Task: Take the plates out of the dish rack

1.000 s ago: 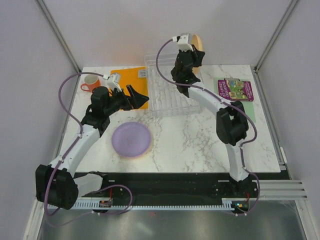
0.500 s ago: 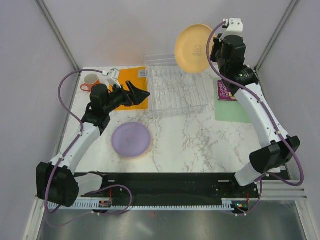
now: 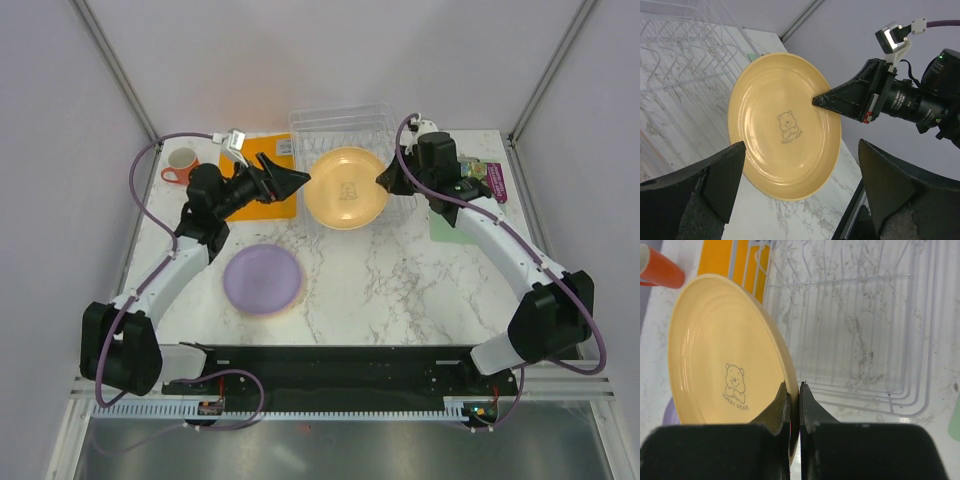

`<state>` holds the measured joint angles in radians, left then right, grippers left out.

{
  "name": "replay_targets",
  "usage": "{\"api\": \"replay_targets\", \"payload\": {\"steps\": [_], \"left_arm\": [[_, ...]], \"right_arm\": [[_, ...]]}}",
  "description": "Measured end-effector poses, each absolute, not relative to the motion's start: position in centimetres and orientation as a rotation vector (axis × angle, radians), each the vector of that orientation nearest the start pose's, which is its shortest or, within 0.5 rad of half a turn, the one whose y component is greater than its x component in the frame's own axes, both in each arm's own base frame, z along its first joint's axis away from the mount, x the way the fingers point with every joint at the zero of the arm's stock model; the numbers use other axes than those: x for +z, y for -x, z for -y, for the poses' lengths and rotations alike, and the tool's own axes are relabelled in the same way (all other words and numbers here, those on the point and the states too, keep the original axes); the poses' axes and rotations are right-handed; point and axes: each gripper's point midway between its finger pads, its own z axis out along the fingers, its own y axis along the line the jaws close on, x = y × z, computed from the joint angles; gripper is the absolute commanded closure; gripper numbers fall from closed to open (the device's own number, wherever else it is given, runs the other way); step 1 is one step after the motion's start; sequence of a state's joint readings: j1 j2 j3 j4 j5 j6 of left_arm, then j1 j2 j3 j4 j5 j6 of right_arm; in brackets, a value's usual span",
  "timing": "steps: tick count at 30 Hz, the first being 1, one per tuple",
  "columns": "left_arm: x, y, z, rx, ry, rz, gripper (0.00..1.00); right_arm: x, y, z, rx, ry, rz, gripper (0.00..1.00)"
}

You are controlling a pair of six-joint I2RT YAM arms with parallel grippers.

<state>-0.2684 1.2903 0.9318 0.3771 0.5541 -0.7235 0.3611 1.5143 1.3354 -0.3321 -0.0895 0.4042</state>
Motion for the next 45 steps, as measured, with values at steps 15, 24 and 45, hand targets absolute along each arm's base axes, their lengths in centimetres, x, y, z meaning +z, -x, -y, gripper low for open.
{"api": "replay_targets", "payload": {"steps": [15, 24, 45], "left_arm": [[27.7, -34.8, 24.6, -1.246, -0.089, -1.763, 0.64], [26.6, -33.8, 23.0, -1.132, 0.022, -1.852, 0.98], [12.8, -23.6, 9.8, -0.588, 0.645, -2.074, 0.98]], "right_arm": [[27.3, -37.1, -23.3, 0.800, 0.069, -2.007, 1.00], [27.8, -35.4, -22.7, 0.796, 0.044, -1.988, 0.46], [25.3, -31.4, -17.2, 0.607, -0.059, -1.992, 0.40]]}}
